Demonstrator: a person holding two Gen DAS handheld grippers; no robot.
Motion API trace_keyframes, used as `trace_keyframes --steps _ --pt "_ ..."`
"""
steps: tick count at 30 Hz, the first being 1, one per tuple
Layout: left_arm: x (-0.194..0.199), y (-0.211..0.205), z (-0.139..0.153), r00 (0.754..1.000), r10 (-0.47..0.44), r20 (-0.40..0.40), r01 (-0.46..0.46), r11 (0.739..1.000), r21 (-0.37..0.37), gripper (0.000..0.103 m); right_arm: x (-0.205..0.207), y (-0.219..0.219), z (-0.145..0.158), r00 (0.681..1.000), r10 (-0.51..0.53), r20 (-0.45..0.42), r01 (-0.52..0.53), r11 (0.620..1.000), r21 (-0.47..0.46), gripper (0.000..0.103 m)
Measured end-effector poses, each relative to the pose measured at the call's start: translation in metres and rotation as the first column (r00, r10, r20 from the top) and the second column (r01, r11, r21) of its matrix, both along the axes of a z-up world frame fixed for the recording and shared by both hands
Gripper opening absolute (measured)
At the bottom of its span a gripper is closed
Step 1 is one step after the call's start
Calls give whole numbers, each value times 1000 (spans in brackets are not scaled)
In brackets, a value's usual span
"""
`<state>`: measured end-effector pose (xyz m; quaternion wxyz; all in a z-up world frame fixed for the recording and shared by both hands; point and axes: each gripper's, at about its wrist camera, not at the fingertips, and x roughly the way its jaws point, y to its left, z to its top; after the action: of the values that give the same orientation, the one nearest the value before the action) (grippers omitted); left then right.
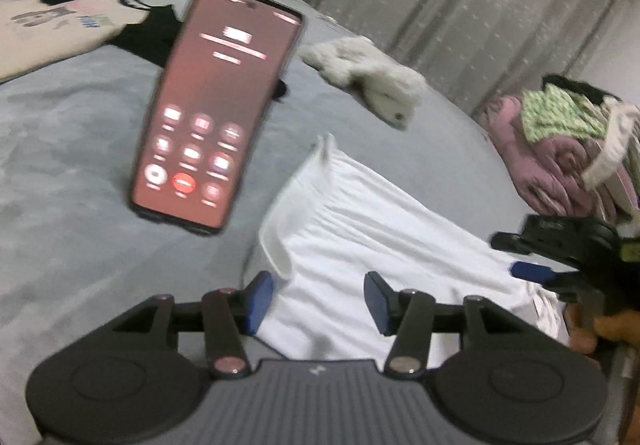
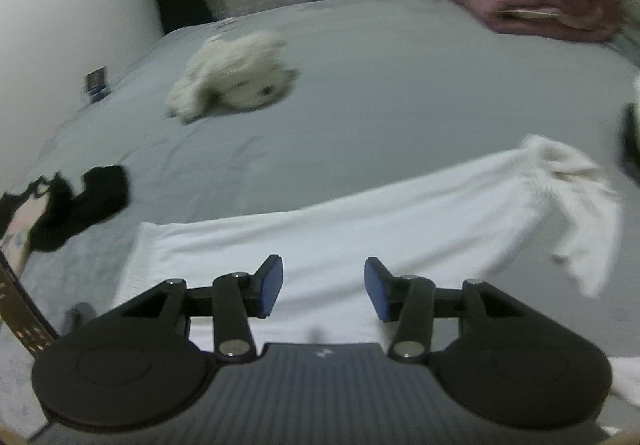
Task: Fold clothes
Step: 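Open both grippers to release the white garment and lift away, then grasp the white leg cuff with the right gripper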
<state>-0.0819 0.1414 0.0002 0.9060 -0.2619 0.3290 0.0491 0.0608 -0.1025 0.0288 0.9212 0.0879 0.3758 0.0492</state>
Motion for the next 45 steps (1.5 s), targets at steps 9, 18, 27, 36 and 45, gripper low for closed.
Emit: trace_keyframes --steps 9,18,27,36,45 --pt "8 -32 -8 998 -56 -28 58 997 51 53 -43 -97 -4 986 -167 3 167 986 3 53" --pt "15 -69 -8 991 -130 -15 131 988 84 54 -80 -159 -20 965 -261 -3 261 965 22 53" --pt "21 -115 -14 963 -270 14 268 960 86 54 -103 -167 -44 993 -113 25 112 993 37 53" --pt "30 -157 -27 919 -394 7 392 916 85 53 -88 -140 -54 998 1 65 7 992 -124 51" --pt "34 -176 -32 881 -473 5 470 877 102 53 -89 -163 -50 991 -67 120 85 985 -152 5"
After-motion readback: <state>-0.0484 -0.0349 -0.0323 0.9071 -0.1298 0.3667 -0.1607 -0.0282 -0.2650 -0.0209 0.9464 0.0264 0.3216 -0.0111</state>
